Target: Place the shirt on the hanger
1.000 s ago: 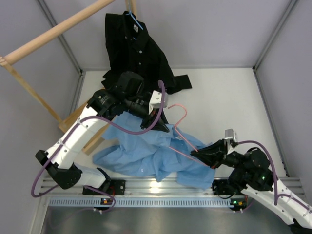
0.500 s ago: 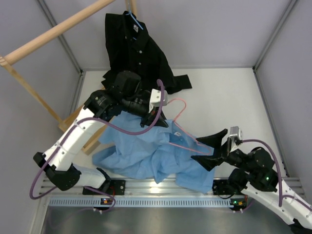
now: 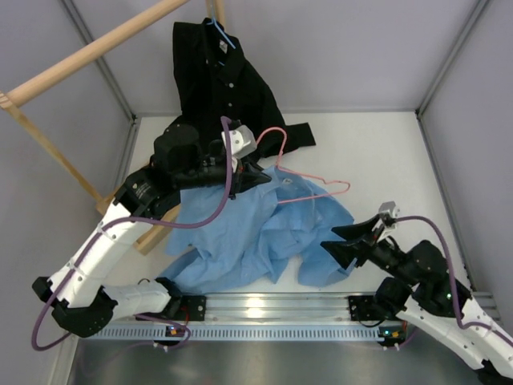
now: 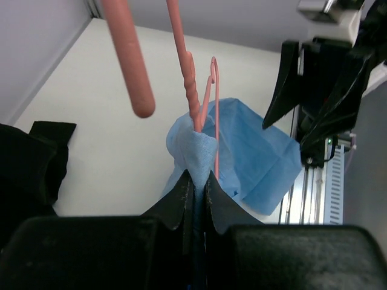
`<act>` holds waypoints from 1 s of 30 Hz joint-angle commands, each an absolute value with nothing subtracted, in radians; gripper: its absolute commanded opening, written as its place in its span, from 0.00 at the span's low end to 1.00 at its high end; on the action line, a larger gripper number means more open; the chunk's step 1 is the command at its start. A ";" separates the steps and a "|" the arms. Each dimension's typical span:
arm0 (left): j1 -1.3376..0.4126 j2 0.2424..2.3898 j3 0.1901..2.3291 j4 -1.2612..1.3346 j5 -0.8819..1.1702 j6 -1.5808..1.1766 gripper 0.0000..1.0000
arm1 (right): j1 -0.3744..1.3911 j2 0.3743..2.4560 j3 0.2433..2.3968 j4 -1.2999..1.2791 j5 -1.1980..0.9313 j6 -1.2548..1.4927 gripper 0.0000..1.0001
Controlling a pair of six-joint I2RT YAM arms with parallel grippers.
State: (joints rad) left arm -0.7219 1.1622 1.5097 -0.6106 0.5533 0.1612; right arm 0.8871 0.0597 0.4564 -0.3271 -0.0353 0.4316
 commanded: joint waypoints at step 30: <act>-0.718 1.170 1.479 -0.276 0.522 -0.258 0.00 | 0.887 0.512 0.365 0.187 0.365 0.288 0.00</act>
State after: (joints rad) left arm -0.7219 1.1790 1.4616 -0.3714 0.5323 -0.2382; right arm 0.8871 0.5133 0.3672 0.0689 0.2932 0.2951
